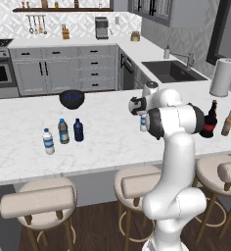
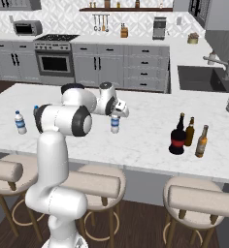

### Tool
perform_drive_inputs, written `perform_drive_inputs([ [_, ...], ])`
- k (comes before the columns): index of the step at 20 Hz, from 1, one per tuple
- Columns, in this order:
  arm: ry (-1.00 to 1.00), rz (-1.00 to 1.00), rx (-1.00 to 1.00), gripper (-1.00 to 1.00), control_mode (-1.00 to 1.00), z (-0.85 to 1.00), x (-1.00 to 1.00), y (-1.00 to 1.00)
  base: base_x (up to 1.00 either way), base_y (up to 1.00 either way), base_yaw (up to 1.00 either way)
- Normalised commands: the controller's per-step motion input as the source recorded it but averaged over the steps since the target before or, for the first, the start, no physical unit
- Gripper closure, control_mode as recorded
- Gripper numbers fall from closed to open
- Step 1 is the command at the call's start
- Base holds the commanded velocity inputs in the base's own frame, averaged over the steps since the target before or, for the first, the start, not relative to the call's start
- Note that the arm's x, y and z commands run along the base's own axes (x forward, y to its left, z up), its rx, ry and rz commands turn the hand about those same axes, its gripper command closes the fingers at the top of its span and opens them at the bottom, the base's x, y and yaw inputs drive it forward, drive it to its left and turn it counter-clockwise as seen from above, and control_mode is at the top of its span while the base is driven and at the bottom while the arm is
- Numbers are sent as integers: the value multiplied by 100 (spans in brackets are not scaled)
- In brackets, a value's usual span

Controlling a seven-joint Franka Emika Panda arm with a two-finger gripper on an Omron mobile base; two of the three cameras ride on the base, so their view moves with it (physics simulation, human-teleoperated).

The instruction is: Move the plastic bottles in the middle to the plastics group, and the glass bottles in the middle to the glass group.

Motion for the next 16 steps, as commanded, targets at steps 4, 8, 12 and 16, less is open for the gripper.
perform_drive_inputs([
  [4, -5, 11, 0, 100, -100, 8, -24, 14, 0, 0, 0],
  [8, 0, 21, 0, 100, -100, 34, -43, 46, 0, 0, 0],
  [12, 0, 27, 0, 100, -100, 10, -49, 77, 0, 0, 0],
  [16, 0, 31, 0, 100, -100, 0, -43, 99, 0, 0, 0],
])
